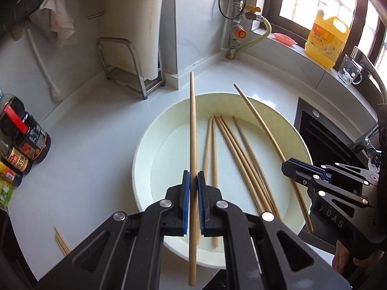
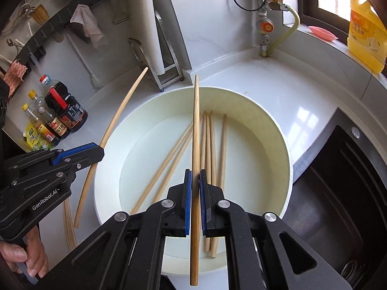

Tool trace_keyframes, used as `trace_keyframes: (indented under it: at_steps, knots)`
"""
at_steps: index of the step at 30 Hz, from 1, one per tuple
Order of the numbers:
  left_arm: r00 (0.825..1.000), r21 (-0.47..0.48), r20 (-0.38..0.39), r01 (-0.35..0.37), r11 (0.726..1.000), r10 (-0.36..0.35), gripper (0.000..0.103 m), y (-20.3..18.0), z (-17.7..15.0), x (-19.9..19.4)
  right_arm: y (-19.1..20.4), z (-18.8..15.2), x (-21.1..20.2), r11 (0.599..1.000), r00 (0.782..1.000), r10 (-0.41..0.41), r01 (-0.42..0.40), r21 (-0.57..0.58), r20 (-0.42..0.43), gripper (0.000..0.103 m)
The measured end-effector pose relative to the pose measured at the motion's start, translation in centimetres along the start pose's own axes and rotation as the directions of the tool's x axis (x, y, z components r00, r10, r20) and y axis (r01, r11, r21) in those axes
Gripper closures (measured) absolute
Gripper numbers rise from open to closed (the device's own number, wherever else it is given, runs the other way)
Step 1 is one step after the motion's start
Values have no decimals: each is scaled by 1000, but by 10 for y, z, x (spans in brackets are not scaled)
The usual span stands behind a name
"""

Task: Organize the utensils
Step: 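Carry the held chopsticks with both tools over the white basin, then open both tools to drop the chopsticks into the basin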

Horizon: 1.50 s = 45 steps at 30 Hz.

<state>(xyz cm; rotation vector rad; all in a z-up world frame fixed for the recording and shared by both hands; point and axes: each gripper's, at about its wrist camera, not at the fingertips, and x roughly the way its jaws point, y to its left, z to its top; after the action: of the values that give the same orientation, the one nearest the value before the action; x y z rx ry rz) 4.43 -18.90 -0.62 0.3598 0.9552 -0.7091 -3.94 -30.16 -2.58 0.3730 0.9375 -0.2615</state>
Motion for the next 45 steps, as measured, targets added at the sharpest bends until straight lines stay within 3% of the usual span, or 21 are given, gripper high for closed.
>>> trace_keyframes:
  at_steps: [5, 16, 22, 45]
  knots:
    - [999, 55, -34, -8, 998, 10, 96, -13, 7, 21, -7, -3, 14, 1000, 999, -8, 9, 28, -34, 97]
    - [997, 83, -78, -11, 996, 17, 95, -15, 9, 41, -13, -2, 33, 998, 998, -13, 17, 55, -66, 97]
    - [998, 78, -53, -21, 997, 25, 77, -14, 10, 34, -12, 0, 31, 998, 998, -24, 27, 55, -53, 93]
    - [998, 33, -41, -40, 999, 41, 77, 15, -22, 4, 16, -18, 10, 999, 1000, -19, 20, 36, -25, 90]
